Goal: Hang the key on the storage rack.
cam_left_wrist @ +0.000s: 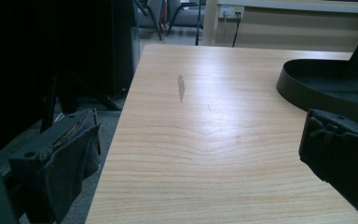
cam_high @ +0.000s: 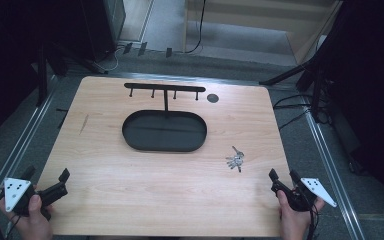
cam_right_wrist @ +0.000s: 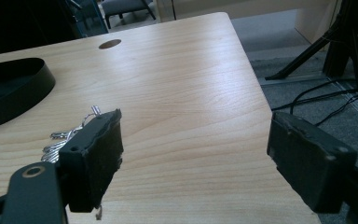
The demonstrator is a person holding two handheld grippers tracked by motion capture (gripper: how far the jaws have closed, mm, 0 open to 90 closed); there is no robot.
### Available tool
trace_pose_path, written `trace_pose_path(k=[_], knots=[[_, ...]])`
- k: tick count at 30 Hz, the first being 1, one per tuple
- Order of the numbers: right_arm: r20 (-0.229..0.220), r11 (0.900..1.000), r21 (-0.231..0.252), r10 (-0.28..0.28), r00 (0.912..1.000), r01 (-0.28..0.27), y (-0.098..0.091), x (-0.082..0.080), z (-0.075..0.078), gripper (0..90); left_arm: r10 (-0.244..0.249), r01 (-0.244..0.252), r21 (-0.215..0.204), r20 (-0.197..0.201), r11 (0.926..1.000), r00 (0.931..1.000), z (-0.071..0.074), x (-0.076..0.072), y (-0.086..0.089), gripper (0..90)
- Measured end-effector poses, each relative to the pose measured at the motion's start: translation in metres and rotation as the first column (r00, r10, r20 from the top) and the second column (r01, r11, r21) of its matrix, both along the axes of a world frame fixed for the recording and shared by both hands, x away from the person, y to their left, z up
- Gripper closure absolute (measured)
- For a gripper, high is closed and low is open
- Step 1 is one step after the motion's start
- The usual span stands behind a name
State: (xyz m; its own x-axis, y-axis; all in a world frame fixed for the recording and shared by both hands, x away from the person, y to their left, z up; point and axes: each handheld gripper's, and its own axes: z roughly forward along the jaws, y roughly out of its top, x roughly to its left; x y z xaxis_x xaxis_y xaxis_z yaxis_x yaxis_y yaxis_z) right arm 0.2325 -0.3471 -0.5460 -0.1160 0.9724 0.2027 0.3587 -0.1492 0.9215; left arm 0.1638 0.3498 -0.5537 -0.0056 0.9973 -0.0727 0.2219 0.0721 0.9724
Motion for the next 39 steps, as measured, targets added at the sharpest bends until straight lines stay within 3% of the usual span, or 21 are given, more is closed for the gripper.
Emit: trace_pose_path(k=[7, 9, 11, 12, 14, 21, 22, 25, 29, 30, 31, 32, 33, 36, 37, 38, 39], knots=[[-0.056, 0.9990, -0.031, -0.035, 0.9978, 0.033, 0.002, 0.006, 0.000, 26.7, -0.001, 0.001, 0.020, 0.000, 0.9998, 1.0000, 0.000, -0.001, -0.003, 0.0], [-0.093, 0.9985, -0.053, -0.016, 0.9955, 0.011, 0.004, 0.010, 0.001, 29.8, -0.006, 0.006, 0.017, 0.004, 0.9998, 1.0000, 0.000, -0.001, -0.002, 0.0], [-0.125, 0.9970, -0.077, -0.006, 0.9922, -0.004, 0.006, 0.012, 0.001, 39.8, -0.007, 0.007, 0.008, 0.004, 0.9999, 1.0000, 0.000, -0.001, -0.001, 0.0], [-0.139, 0.9972, -0.067, 0.025, 0.9900, -0.034, 0.006, 0.013, 0.002, 44.1, -0.005, 0.005, 0.006, 0.004, 1.0000, 1.0000, 0.000, -0.001, -0.001, 0.0], [-0.163, 0.9954, -0.051, 0.071, 0.9840, -0.080, 0.007, 0.018, 0.004, 44.2, -0.007, 0.007, 0.006, 0.003, 1.0000, 1.0000, 0.000, -0.001, -0.001, 0.0], [-0.194, 0.9867, -0.076, 0.127, 0.9728, -0.144, 0.019, 0.033, 0.027, 47.1, -0.005, 0.005, -0.002, -0.002, 1.0000, 1.0000, 0.000, 0.000, 0.000, 0.0], [-0.206, 0.9817, -0.082, 0.152, 0.9666, -0.172, 0.024, 0.039, 0.034, 50.6, -0.004, 0.004, -0.004, -0.002, 1.0000, 1.0000, 0.000, 0.000, 0.000, 0.0], [-0.221, 0.9758, -0.093, 0.173, 0.9596, -0.198, 0.030, 0.045, 0.041, 52.5, -0.004, 0.004, -0.005, -0.004, 1.0000, 1.0000, 0.000, 0.000, 0.000, 0.0], [-0.283, 0.9668, -0.133, 0.174, 0.9433, -0.218, 0.044, 0.058, 0.053, 59.0, -0.004, 0.004, -0.007, -0.003, 1.0000, 1.0000, 0.000, 0.000, 0.000, 0.0], [-0.310, 0.9659, -0.142, 0.164, 0.9365, -0.217, 0.048, 0.063, 0.057, 61.5, -0.005, 0.005, -0.008, -0.002, 1.0000, 1.0000, 0.000, 0.000, 0.000, 0.0], [-0.368, 0.9632, -0.141, 0.163, 0.9152, -0.229, 0.055, 0.073, 0.061, 63.7, -0.005, 0.005, -0.009, -0.001, 0.9999, 1.0000, 0.000, 0.000, 0.000, 0.0], [-0.368, 0.9632, -0.141, 0.163, 0.9152, -0.229, 0.055, 0.073, 0.061, 63.7, -0.004, 0.004, -0.008, -0.001, 1.0000, 1.0000, 0.000, 0.000, 0.000, 0.0], [-0.392, 0.9621, -0.148, 0.155, 0.9069, -0.229, 0.058, 0.077, 0.062, 64.0, -0.004, 0.004, -0.008, -0.001, 1.0000, 1.0000, 0.000, 0.000, 0.000, 0.0], [-0.490, 0.9570, -0.160, 0.136, 0.8614, -0.242, 0.070, 0.091, 0.066, 64.4, -0.004, 0.004, -0.007, -0.001, 1.0000, 1.0000, 0.000, 0.000, 0.000, 0.0], [-0.547, 0.9577, -0.146, 0.131, 0.8266, -0.248, 0.077, 0.100, 0.070, 64.4, -0.005, 0.005, -0.008, -0.001, 1.0000, 1.0000, 0.000, 0.000, 0.000, 0.0], [-0.547, 0.9577, -0.146, 0.131, 0.8266, -0.248, 0.077, 0.100, 0.070, 64.4, -0.004, 0.004, -0.008, -0.001, 1.0000, 1.0000, 0.000, 0.000, 0.000, 0.0], [-0.565, 0.9590, -0.135, 0.132, 0.8148, -0.249, 0.080, 0.103, 0.071, 65.4, -0.004, 0.004, -0.007, -0.002, 1.0000, 1.0000, 0.000, 0.000, 0.000, 0.0]])
